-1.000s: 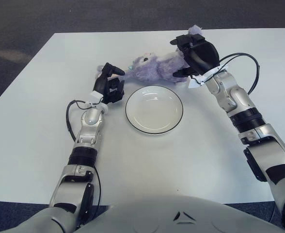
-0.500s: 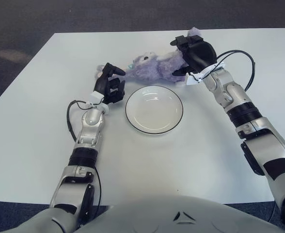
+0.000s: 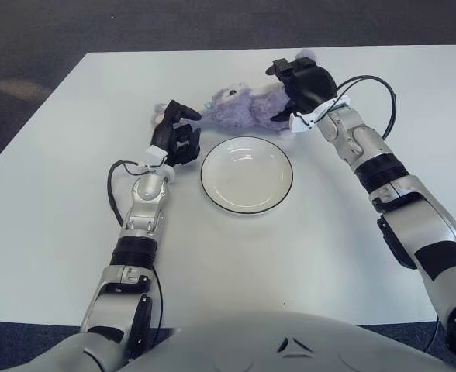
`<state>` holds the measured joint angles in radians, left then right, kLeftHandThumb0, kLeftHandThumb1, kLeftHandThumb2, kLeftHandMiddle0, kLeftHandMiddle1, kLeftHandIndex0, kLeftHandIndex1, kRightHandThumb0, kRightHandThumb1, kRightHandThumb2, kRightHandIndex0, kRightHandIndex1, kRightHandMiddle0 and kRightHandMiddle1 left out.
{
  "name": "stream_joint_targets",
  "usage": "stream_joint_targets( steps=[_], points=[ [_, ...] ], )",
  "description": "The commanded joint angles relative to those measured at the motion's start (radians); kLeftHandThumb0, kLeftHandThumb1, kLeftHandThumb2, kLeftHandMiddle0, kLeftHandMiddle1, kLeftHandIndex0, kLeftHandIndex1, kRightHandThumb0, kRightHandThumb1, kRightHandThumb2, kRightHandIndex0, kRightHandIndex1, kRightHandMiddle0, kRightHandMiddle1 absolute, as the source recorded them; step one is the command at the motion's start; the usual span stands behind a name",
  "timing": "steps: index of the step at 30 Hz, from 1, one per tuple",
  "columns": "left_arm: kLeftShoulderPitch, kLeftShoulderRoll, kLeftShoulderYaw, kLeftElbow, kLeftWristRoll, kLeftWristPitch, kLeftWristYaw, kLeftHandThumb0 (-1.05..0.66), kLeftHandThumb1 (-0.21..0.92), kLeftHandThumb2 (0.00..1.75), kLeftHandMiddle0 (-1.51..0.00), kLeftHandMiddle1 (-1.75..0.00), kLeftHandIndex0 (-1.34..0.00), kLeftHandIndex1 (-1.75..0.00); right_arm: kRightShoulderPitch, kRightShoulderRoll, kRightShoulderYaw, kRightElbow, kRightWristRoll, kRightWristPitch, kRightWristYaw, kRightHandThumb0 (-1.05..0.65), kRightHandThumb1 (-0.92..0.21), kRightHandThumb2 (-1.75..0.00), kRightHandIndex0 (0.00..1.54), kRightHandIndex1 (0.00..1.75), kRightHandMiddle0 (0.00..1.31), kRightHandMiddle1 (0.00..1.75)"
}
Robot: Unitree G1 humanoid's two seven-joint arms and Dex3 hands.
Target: Put the doll into the plate.
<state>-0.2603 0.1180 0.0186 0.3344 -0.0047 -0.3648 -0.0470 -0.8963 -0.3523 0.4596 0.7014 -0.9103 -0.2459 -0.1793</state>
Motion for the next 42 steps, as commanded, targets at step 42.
stream_joint_targets(
  steps=[42],
  points=[
    [0.119,-0.068,-0.039,-0.001,0.011,0.012,0.024,-0.37,0.75,0.76,-0.98,-1.75,-0.30,-1.75,-0.238,0.124,0.201,0.514,-0.004,0.042,0.060,-0.81,-0.91,-0.37,0.14,0.91,0.00,0.78]
  ],
)
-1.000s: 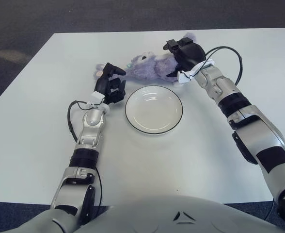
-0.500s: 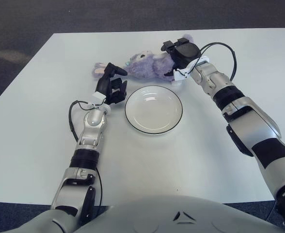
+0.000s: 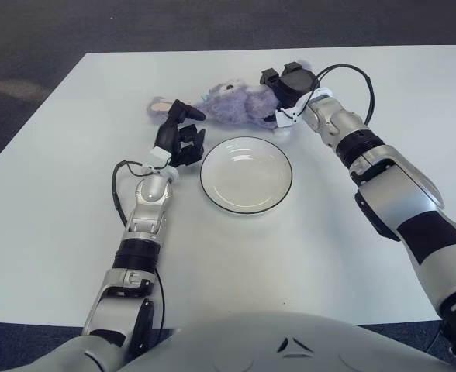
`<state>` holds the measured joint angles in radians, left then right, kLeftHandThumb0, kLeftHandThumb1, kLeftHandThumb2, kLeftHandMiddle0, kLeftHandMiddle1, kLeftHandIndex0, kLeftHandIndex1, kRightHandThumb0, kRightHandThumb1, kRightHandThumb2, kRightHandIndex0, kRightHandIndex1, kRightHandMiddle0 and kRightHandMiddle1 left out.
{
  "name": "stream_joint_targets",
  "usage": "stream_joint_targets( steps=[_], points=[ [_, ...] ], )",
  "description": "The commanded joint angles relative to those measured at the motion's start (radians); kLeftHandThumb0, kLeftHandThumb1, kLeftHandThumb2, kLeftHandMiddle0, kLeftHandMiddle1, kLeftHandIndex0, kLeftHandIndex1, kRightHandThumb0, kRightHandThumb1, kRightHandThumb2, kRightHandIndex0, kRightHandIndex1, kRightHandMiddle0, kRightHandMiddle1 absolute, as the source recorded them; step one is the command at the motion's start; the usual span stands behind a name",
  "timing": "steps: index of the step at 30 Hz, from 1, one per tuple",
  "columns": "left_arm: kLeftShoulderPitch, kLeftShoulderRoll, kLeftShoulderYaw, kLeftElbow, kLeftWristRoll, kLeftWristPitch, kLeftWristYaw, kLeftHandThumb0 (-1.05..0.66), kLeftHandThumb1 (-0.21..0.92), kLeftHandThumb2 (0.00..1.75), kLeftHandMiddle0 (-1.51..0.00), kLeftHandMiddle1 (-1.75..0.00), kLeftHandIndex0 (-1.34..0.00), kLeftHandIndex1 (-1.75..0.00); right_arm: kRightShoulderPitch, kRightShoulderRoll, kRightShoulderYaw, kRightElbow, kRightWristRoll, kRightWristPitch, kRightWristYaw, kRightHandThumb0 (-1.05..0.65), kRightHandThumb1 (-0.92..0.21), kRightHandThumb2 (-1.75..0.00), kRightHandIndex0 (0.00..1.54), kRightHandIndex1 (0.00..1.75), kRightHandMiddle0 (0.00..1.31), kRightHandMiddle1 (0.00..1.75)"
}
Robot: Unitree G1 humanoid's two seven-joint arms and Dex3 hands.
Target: Put the doll into the plate.
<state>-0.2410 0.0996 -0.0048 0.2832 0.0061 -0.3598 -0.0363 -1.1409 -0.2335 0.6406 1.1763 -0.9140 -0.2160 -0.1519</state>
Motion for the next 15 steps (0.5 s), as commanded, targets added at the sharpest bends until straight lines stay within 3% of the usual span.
stream_joint_targets(
  steps=[1,11,15],
  points=[
    [0.100,-0.050,-0.015,0.050,0.001,0.006,0.013,-0.37,0.75,0.76,-0.98,-1.75,-0.30,-1.75,0.006,0.005,0.022,0.043,-0.001,0.014,0.036,-0.81,-0.91,-0.38,0.14,0.90,0.00,0.78],
    [0.103,-0.056,-0.012,0.044,-0.003,0.008,0.011,-0.37,0.73,0.79,-1.06,-1.75,-0.31,-1.75,0.001,-0.004,0.040,0.076,0.005,0.033,0.109,-0.87,-0.92,-0.60,0.13,0.89,0.00,0.72],
    [0.107,-0.061,-0.012,0.031,-0.005,0.019,0.011,-0.37,0.72,0.79,-1.03,-1.75,-0.31,-1.75,-0.005,-0.003,0.044,0.092,0.009,0.056,0.191,-0.88,-0.92,-0.74,0.13,0.86,0.00,0.68]
  ],
)
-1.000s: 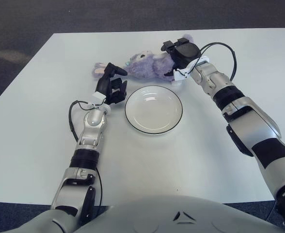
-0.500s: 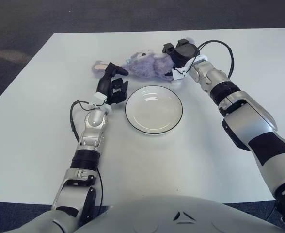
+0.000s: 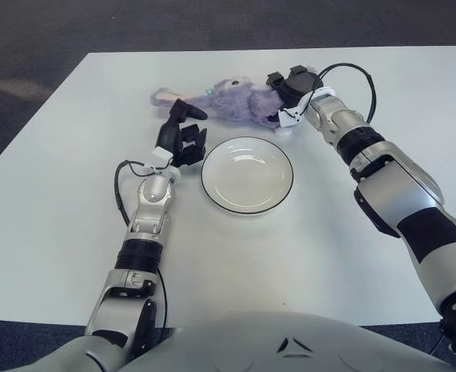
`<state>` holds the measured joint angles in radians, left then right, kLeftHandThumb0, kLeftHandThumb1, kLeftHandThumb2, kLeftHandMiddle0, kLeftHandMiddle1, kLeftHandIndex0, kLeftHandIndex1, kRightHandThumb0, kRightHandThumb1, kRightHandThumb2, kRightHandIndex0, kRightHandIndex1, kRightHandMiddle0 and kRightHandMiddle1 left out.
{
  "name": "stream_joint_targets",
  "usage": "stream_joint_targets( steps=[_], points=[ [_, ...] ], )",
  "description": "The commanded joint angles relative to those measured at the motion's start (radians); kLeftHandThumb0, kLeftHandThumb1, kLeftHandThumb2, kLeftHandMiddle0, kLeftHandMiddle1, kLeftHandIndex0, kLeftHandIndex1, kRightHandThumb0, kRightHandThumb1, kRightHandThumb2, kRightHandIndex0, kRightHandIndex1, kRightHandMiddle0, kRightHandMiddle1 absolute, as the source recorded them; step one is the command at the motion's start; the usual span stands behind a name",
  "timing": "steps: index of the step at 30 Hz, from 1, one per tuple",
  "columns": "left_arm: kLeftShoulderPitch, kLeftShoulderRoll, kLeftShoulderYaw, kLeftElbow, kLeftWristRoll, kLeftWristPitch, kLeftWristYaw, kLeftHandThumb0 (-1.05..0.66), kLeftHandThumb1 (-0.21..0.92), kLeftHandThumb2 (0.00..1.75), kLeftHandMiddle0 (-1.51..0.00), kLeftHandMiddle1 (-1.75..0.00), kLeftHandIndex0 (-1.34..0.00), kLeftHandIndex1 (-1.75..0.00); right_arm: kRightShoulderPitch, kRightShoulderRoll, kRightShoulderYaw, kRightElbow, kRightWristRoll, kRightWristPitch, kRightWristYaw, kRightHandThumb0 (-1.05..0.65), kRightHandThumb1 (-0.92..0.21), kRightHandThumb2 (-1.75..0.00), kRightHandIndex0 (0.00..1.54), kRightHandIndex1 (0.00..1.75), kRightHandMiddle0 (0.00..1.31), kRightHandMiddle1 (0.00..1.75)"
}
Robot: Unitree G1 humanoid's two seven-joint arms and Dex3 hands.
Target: Put the doll into the plate.
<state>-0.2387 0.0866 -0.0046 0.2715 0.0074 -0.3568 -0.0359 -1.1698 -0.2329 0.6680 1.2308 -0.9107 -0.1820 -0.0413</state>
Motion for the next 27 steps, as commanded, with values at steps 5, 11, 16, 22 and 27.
stream_joint_targets(
  steps=[5,11,16,22,27],
  points=[
    [0.106,-0.049,-0.011,0.037,-0.010,0.024,0.006,-0.37,0.72,0.79,-1.00,-1.75,-0.31,-1.75,0.024,-0.002,0.025,0.048,0.004,0.036,0.121,-0.85,-0.92,-0.88,0.17,0.88,0.00,0.65],
    [0.111,-0.050,-0.011,0.024,-0.013,0.033,0.003,-0.37,0.72,0.80,-1.01,-1.75,-0.31,-1.75,0.031,-0.007,0.034,0.055,0.000,0.045,0.129,-0.81,-0.92,-0.98,0.19,0.87,0.00,0.72],
    [0.114,-0.050,-0.011,0.018,-0.015,0.037,0.000,-0.37,0.72,0.80,-1.03,-1.75,-0.31,-1.75,0.037,-0.013,0.041,0.059,-0.003,0.052,0.113,-0.74,-0.92,-0.93,0.21,0.87,0.00,0.97],
    [0.114,-0.049,-0.010,0.018,-0.018,0.037,-0.007,-0.37,0.72,0.80,-1.02,-1.75,-0.31,-1.75,0.044,-0.022,0.051,0.062,-0.006,0.052,0.079,-0.43,-0.84,-0.69,0.46,1.62,0.21,1.65],
    [0.113,-0.049,-0.011,0.017,-0.014,0.036,-0.006,-0.37,0.72,0.79,-1.03,-1.75,-0.31,-1.75,0.056,-0.036,0.055,0.059,-0.006,0.027,0.019,-0.42,-0.55,-1.03,0.83,1.73,0.43,1.73]
  ],
)
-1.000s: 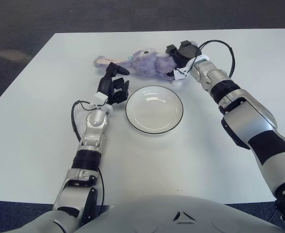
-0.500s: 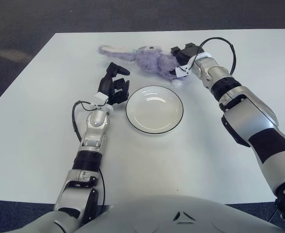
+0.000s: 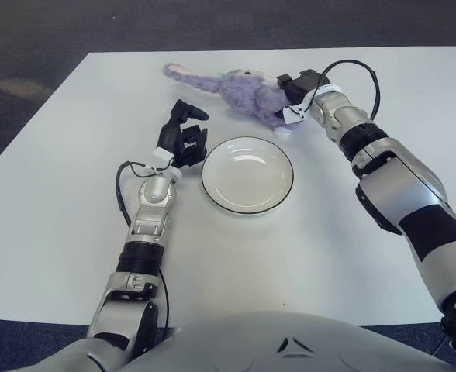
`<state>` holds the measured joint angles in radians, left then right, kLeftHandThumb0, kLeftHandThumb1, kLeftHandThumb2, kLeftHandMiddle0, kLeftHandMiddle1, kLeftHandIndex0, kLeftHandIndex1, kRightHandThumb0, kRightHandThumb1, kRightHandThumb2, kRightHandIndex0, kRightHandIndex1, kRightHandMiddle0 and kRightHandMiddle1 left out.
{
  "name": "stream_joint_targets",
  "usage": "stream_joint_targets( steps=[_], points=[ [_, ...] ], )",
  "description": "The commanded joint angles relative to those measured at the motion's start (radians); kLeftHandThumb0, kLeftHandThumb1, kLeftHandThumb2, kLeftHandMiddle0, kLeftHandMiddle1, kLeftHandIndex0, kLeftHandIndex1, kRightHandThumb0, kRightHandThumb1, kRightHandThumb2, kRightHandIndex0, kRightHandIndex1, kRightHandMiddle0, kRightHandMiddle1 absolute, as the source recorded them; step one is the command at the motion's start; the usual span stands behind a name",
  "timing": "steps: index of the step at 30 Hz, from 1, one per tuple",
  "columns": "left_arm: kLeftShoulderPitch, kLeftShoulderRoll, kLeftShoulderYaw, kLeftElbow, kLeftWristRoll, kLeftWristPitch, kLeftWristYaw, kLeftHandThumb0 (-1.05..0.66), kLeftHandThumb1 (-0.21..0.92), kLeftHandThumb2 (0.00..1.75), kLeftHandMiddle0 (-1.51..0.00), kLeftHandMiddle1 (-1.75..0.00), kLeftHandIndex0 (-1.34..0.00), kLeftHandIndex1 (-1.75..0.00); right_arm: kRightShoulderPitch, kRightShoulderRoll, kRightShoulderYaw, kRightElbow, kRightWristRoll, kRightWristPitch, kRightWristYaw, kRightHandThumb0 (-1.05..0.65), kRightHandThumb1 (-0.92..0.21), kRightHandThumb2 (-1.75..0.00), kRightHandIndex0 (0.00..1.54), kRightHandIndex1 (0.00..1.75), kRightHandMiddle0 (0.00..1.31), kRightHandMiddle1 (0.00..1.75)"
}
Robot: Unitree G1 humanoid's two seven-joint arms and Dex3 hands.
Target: Put the doll into the plate.
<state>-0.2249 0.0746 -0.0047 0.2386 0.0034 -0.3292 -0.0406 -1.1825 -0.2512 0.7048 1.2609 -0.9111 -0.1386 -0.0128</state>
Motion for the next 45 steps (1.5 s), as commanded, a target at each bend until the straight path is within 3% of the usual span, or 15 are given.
stream_joint_targets(
  steps=[1,7,13,32,45],
  points=[
    [0.098,-0.037,-0.011,0.050,-0.009,0.009,-0.001,-0.37,0.73,0.79,-1.03,-1.75,-0.31,-1.75,0.075,-0.020,0.012,0.026,0.001,-0.026,-0.040,-0.43,-0.51,-1.08,0.88,1.73,0.46,1.74],
    [0.097,-0.037,-0.011,0.052,-0.009,0.011,-0.001,-0.37,0.73,0.79,-1.01,-1.75,-0.31,-1.75,0.099,-0.030,-0.018,0.022,0.034,-0.065,-0.145,-0.45,-0.39,-1.23,1.07,1.74,0.55,1.75],
    [0.095,-0.037,-0.011,0.058,-0.007,0.006,0.001,-0.37,0.73,0.79,-0.96,-1.75,-0.31,-1.75,0.114,-0.040,-0.042,0.025,0.063,-0.087,-0.195,-0.45,-0.35,-1.27,1.13,1.75,0.57,1.75],
    [0.096,-0.042,-0.010,0.042,-0.011,0.046,0.004,-0.37,0.73,0.78,-0.88,-1.75,-0.30,-1.75,0.141,-0.084,-0.073,0.002,0.104,-0.154,-0.251,-0.47,-0.30,-1.34,1.14,1.75,0.62,1.75],
    [0.089,-0.039,-0.008,0.047,-0.012,0.060,0.001,-0.37,0.74,0.78,-0.89,-1.75,-0.30,-1.75,0.161,-0.159,-0.099,-0.070,0.115,-0.217,-0.311,-0.47,-0.30,-1.34,1.15,1.75,0.62,1.75]
  ],
)
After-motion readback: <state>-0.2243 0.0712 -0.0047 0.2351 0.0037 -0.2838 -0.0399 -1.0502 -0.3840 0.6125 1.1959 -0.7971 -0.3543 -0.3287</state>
